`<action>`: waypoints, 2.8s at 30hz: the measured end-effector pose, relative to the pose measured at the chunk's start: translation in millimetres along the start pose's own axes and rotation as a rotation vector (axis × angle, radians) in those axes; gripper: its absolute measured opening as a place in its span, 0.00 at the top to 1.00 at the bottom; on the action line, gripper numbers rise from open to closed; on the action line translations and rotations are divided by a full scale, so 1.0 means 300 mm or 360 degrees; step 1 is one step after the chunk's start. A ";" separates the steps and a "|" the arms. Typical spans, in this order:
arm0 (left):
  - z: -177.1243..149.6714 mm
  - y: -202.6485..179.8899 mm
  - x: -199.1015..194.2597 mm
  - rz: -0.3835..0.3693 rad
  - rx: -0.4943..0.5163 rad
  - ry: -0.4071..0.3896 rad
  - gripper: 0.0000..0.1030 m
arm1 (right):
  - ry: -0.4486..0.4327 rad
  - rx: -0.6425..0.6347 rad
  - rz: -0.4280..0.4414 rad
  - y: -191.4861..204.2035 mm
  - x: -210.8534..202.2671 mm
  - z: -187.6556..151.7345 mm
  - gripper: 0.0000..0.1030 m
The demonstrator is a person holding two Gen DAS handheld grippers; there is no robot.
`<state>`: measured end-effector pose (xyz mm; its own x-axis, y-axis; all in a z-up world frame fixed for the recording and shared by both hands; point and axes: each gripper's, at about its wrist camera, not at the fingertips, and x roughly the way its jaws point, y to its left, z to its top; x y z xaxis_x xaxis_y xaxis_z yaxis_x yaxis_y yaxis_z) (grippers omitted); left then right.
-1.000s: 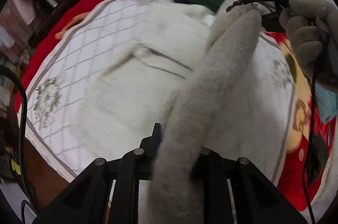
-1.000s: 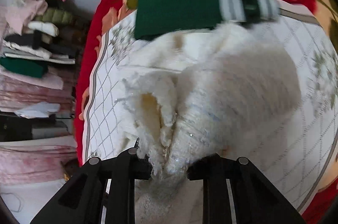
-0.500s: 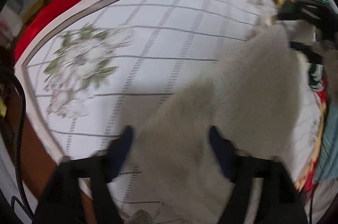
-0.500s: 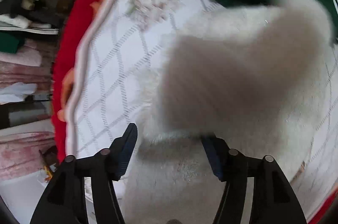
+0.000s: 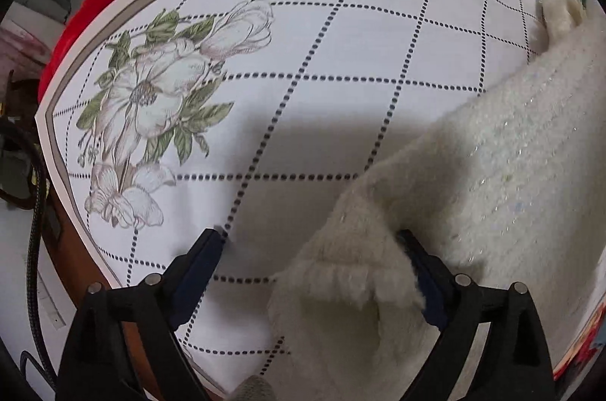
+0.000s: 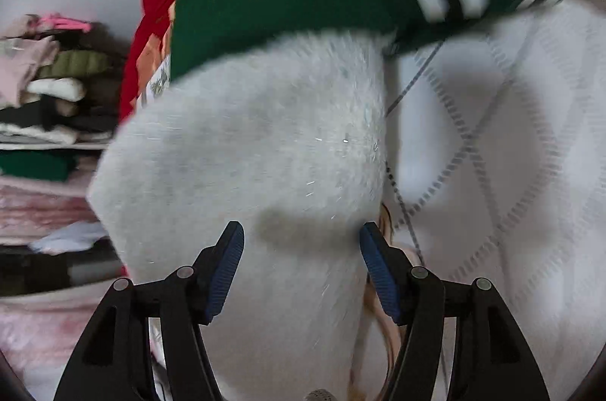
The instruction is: Fold large clothes
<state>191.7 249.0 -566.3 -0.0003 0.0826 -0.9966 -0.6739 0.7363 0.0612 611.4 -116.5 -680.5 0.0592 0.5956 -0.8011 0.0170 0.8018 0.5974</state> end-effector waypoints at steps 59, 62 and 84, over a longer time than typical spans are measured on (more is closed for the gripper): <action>0.009 -0.635 -0.252 -0.0098 0.0367 -0.0301 0.07 | 0.0103 -0.0326 -0.0445 0.086 -0.363 -0.305 0.78; -0.037 -0.563 -0.250 -0.0104 0.0282 -0.0250 0.07 | 0.0288 -0.0434 -0.0359 0.164 -0.294 -0.394 0.78; -0.121 -0.539 -0.283 -0.0030 0.0374 -0.0295 0.07 | 0.0372 -0.0416 -0.0660 0.174 -0.046 -0.421 0.79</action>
<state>273.9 98.7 -493.7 0.1602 0.1728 -0.9719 -0.4832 0.8723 0.0754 485.3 -76.7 -643.1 -0.1237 0.1980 -0.9724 -0.2587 0.9396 0.2243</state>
